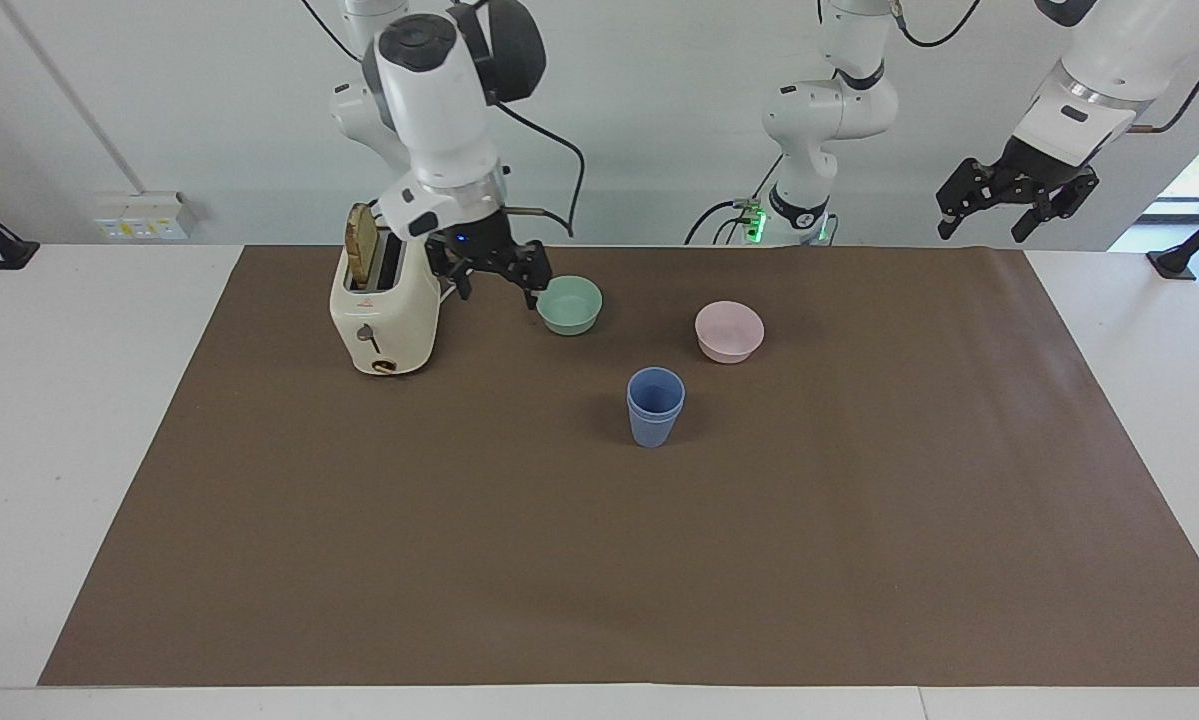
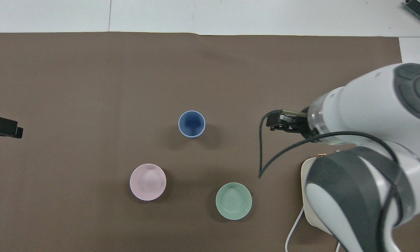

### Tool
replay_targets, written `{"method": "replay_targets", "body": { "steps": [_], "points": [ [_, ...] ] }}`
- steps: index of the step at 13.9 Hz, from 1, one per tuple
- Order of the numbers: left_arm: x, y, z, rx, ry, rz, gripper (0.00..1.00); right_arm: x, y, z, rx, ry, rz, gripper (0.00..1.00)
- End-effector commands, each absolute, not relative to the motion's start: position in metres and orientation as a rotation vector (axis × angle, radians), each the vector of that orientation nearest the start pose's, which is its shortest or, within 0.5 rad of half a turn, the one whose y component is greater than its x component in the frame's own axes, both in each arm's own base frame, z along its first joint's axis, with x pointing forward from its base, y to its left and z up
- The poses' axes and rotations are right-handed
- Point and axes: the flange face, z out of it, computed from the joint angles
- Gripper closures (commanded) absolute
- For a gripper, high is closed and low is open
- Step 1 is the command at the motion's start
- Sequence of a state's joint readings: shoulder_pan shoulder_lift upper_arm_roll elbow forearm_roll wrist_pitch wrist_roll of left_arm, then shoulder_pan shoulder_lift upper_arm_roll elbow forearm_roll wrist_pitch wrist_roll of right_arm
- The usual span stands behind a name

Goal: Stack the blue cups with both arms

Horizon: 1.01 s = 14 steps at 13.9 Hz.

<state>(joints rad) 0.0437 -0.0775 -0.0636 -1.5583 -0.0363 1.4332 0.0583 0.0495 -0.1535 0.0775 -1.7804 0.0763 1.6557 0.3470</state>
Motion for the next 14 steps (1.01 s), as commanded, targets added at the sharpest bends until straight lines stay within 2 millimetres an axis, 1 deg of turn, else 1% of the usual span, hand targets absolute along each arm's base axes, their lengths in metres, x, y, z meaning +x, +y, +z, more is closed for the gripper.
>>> {"method": "replay_targets", "body": {
  "steps": [1, 2, 4, 6, 7, 8, 11, 13, 14],
  "points": [
    [0.506, -0.014, 0.662, -3.161, 0.111, 0.080, 0.00, 0.500, 0.052, 0.627, -3.077, 0.263, -0.021, 0.00],
    [0.507, -0.014, 0.661, -3.161, 0.111, 0.085, 0.00, 0.501, 0.042, 0.636, -3.098, 0.244, -0.037, 0.00],
    [0.506, -0.014, 0.662, -3.161, 0.111, 0.080, 0.00, 0.509, 0.028, 0.657, -3.163, 0.170, -0.084, 0.00],
    [0.506, -0.014, 0.662, -3.161, 0.111, 0.080, 0.00, 0.527, 0.020, 0.672, -3.204, 0.135, -0.048, 0.00],
    [0.507, -0.014, 0.661, -3.161, 0.111, 0.082, 0.00, 0.531, 0.011, 0.674, -3.216, 0.126, -0.011, 0.00],
    [0.507, -0.014, 0.661, -3.161, 0.111, 0.082, 0.00, 0.535, 0.007, 0.675, -3.216, 0.105, -0.002, 0.00],
    [0.506, -0.014, 0.662, -3.161, 0.111, 0.080, 0.00, 0.536, 0.006, 0.673, -3.215, 0.078, 0.014, 0.00],
    [0.506, -0.014, 0.662, -3.161, 0.111, 0.080, 0.00, 0.535, 0.001, 0.675, -3.201, 0.092, 0.016, 0.00],
    [0.507, -0.014, 0.661, -3.161, 0.111, 0.082, 0.00, 0.536, 0.004, 0.675, -3.189, 0.086, 0.014, 0.00]
  ]
}}
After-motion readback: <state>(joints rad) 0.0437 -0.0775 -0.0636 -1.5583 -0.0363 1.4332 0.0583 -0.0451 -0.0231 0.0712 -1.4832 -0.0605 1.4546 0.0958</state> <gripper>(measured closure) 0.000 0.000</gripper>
